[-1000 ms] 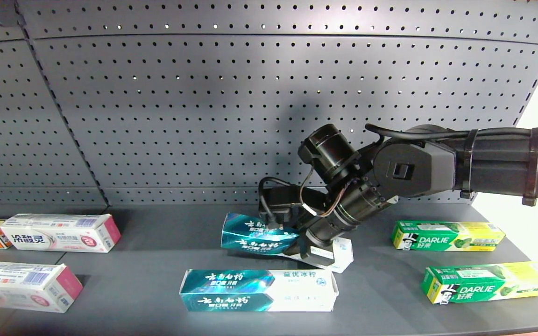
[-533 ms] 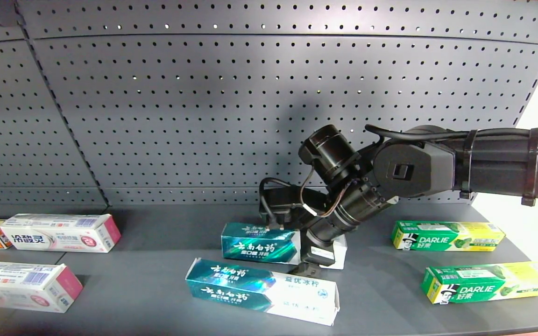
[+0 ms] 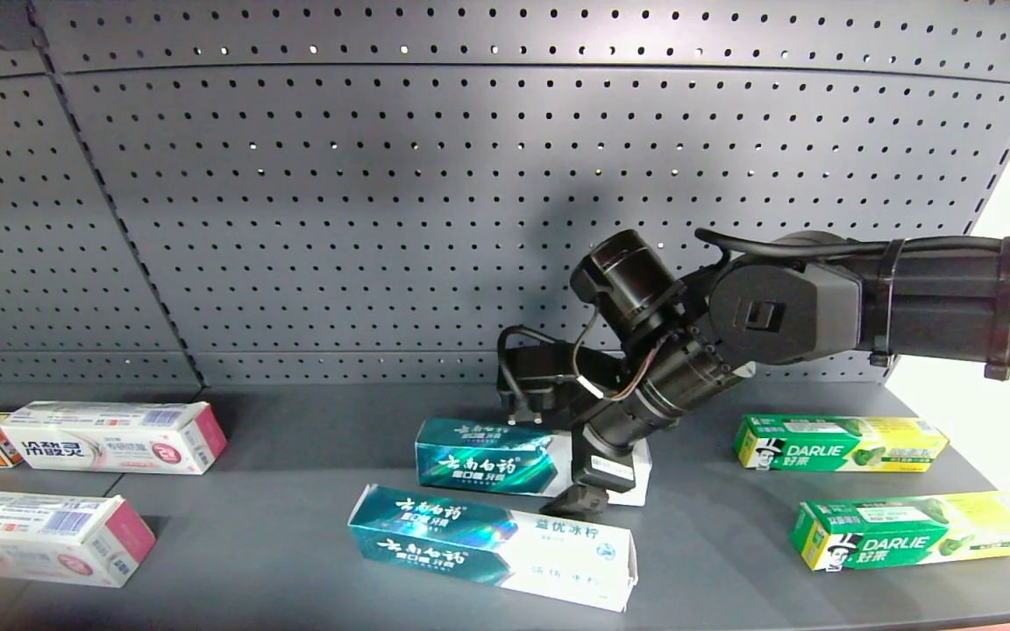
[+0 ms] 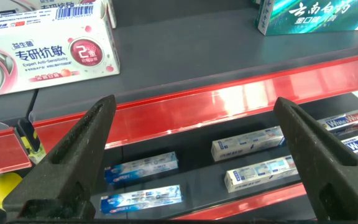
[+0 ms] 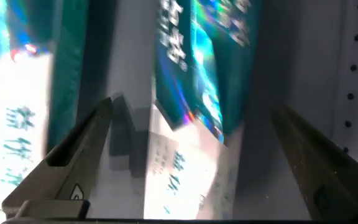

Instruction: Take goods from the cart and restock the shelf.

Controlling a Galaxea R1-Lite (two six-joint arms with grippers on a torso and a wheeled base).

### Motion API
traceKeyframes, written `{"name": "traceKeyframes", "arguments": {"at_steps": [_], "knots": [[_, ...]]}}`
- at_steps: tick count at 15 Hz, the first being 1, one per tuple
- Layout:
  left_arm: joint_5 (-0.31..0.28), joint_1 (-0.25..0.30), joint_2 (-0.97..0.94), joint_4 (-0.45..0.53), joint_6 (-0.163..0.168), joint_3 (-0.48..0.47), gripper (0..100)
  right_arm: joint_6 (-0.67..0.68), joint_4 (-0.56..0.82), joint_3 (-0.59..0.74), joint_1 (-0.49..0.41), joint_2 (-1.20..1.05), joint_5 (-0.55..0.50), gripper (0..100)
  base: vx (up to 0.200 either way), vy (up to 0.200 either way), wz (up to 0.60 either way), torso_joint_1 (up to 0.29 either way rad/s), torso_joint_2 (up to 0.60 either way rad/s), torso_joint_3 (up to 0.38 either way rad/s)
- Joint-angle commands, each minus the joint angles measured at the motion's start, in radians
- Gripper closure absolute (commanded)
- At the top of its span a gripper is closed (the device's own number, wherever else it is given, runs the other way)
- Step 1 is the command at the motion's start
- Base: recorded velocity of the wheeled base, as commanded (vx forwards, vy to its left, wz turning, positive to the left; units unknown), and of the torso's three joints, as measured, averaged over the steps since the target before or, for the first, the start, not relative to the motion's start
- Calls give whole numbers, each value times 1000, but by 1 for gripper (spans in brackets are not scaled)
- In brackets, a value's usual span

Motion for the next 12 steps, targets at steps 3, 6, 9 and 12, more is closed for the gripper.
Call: {"name": "traceKeyframes", "arguments": {"at_steps": [3, 6, 9, 12], "knots": [[0, 0, 2, 0, 0, 0, 0, -2, 0, 19, -53, -27, -2, 0, 0, 0, 0, 0, 0, 0], [0, 0, 2, 0, 0, 0, 0, -2, 0, 42, -87, -44, 0, 0, 0, 0, 0, 0, 0, 0], [0, 0, 2, 0, 0, 0, 0, -4, -1, 85, -131, -74, 1, 0, 0, 0, 0, 0, 0, 0], [0, 0, 2, 0, 0, 0, 0, -4, -5, 91, -139, -79, 1, 0, 0, 0, 0, 0, 0, 0]]}}
